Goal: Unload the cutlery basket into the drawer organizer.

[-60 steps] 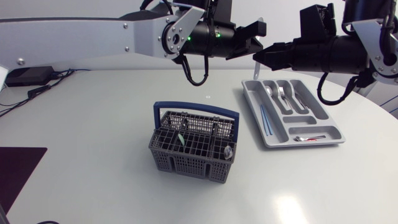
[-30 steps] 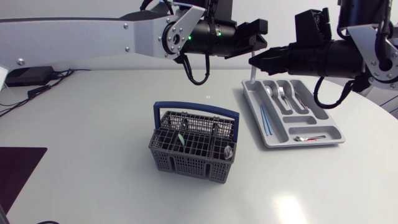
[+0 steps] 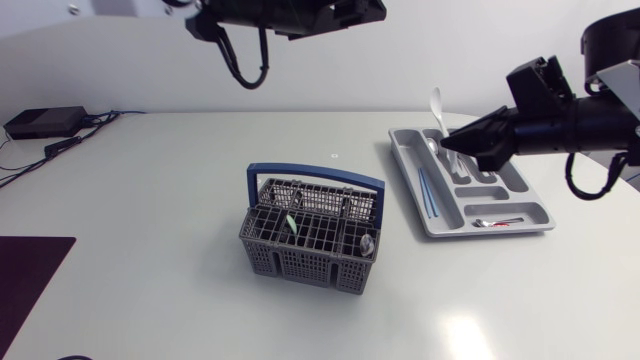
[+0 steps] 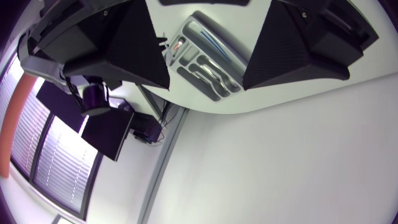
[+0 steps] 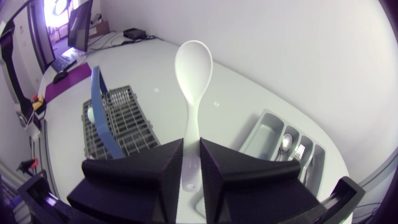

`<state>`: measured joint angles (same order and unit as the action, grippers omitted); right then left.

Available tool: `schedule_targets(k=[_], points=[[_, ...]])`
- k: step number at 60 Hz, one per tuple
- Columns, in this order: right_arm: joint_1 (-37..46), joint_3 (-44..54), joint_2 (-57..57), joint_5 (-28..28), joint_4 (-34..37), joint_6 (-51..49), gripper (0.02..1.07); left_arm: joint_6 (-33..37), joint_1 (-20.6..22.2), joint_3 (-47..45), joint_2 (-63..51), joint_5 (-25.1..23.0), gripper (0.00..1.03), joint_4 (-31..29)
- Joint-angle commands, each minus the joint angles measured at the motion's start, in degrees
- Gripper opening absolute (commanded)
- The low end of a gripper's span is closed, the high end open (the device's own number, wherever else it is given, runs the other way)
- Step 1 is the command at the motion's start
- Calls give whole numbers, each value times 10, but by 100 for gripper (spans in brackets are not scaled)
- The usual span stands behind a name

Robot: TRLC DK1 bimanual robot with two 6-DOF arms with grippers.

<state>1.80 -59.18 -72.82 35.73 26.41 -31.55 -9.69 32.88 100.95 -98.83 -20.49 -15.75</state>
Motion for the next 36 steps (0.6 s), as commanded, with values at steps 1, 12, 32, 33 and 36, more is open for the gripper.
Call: schedule_targets(k=[1, 12, 32, 33, 36], points=[[43, -16, -20, 21, 37, -121, 16, 93, 15, -4, 33, 5, 92, -50], [123, -52, -87, 38, 146, -334, 13, 202, 18, -50, 75, 33, 92, -181], [202, -93, -209, -31, 180, -572, 8, 330, -7, -220, 182, 35, 92, -227], [205, -96, -215, -37, 180, -580, 8, 337, -8, -230, 187, 35, 92, -227], [211, -107, -234, -54, 178, -603, 8, 357, -7, -254, 195, 35, 92, -230]])
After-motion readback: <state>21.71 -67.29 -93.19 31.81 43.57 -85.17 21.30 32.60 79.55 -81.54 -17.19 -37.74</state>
